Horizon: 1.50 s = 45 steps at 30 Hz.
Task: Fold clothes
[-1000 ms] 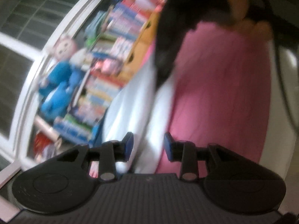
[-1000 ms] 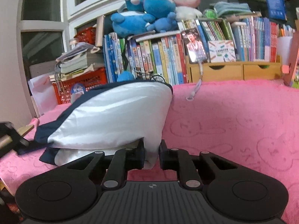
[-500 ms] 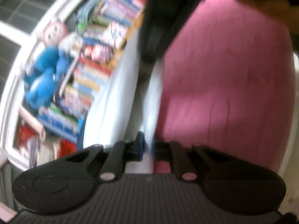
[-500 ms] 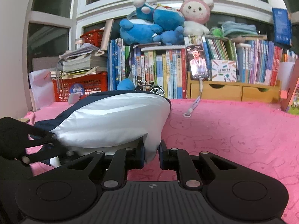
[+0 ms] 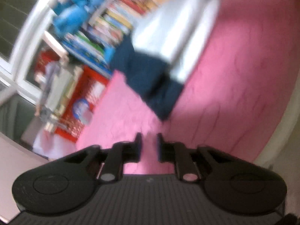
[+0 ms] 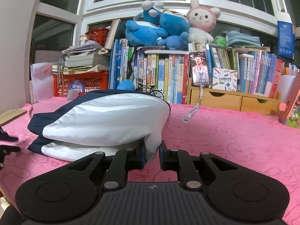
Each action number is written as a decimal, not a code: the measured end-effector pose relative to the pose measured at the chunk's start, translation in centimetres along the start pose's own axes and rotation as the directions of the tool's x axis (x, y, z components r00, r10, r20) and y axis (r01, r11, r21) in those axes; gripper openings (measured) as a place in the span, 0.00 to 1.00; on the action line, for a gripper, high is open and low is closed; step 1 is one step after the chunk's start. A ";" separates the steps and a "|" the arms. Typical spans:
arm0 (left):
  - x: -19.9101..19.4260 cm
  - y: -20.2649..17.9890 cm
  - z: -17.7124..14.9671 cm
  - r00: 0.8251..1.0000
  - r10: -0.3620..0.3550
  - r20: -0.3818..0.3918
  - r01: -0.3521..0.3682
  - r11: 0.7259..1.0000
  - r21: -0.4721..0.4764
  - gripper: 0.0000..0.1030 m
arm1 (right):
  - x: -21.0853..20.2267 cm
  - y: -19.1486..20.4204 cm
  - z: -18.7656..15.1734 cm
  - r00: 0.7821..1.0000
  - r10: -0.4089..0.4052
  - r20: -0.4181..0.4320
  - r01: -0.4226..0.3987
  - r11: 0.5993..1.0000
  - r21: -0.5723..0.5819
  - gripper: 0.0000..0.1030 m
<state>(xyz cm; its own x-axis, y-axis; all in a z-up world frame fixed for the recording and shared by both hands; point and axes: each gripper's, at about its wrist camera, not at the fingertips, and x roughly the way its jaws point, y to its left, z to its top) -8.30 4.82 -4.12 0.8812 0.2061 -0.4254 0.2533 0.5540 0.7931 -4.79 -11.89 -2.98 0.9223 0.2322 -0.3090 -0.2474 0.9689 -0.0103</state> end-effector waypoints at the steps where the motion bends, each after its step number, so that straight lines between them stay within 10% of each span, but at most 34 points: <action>1: -0.5 -0.7 0.7 0.999 -0.007 0.039 0.006 1.000 0.026 0.34 | 0.0 -0.2 0.2 1.000 0.008 -0.006 -0.008 1.000 0.014 0.15; 8: -0.5 -5.0 6.7 0.959 -0.109 0.263 0.066 0.984 0.165 0.39 | -0.1 -0.6 1.6 0.999 0.031 -0.006 -0.031 0.999 0.039 0.15; 17: 3.7 -7.4 10.2 0.952 -0.050 0.304 -0.012 0.980 0.197 0.36 | -0.1 -0.8 1.9 0.999 0.048 -0.009 -0.047 0.997 0.058 0.15; 20: 4.7 -7.0 10.0 0.965 -0.053 0.256 -0.004 0.976 0.216 0.08 | -0.1 -0.7 1.9 0.999 0.037 -0.003 -0.037 0.999 0.040 0.15; 25: 5.6 -5.7 5.4 0.991 -0.018 0.133 -0.018 0.964 0.265 0.06 | 0.0 -0.6 1.5 1.000 0.023 -0.010 -0.023 0.999 0.027 0.15; 34: 4.3 2.1 -2.2 0.991 -0.101 -0.087 0.085 0.982 -0.166 0.11 | -0.1 -0.3 0.8 1.000 0.028 -0.014 -0.028 0.999 -0.038 0.16; 36: 4.0 5.5 -3.2 0.978 -0.202 -0.046 0.163 0.888 -0.429 0.28 | -0.1 -0.2 0.4 0.999 0.026 -0.019 -0.027 0.997 -0.070 0.16; 40: 4.0 11.9 -5.6 0.923 -0.303 0.238 0.361 0.464 -0.809 0.51 | -0.1 0.3 -0.2 0.999 0.015 -0.029 -0.019 0.991 -0.133 0.17; 42: 5.0 13.7 -5.5 0.904 -0.283 0.319 0.404 0.327 -0.854 0.60 | -0.1 0.6 -0.5 0.999 0.008 -0.035 -0.014 0.988 -0.156 0.19; 45: 7.1 15.0 -4.1 0.893 -0.276 0.356 0.427 0.262 -0.866 0.83 | 0.0 1.1 -0.8 0.999 -0.001 -0.035 -0.006 0.982 -0.191 0.26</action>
<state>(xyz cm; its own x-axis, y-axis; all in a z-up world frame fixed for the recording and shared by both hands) 0.16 17.84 2.96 0.8589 -0.2564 -0.4433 0.0966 0.9312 -0.3514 -5.33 -10.86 -3.76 0.9116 0.2282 -0.3419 -0.3048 0.9334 -0.1896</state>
